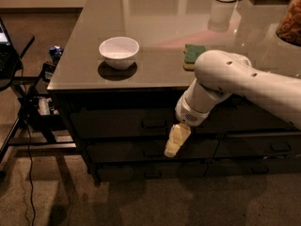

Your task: Open top drawer

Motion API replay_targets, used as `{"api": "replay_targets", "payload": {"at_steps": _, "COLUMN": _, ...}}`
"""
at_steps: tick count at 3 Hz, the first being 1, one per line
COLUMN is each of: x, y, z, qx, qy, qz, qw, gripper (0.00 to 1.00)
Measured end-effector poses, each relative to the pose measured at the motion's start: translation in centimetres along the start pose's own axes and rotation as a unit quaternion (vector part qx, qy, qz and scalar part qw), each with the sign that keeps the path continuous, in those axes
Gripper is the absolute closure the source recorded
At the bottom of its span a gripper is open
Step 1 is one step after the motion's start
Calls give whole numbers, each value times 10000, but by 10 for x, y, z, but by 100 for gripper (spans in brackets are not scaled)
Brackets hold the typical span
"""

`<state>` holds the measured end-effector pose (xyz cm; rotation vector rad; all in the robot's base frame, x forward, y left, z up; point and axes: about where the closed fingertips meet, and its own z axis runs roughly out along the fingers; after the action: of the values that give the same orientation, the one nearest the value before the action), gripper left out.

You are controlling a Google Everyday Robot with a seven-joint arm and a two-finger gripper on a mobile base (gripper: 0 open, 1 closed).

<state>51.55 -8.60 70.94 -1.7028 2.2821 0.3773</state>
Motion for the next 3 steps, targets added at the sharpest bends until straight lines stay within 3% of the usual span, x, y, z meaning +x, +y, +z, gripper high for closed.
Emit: {"api": "replay_targets", "payload": {"at_steps": 3, "x": 10, "y": -33, "z": 23, "qx": 181, "qy": 21, "qz": 58, "qw": 9998, "gripper": 0}}
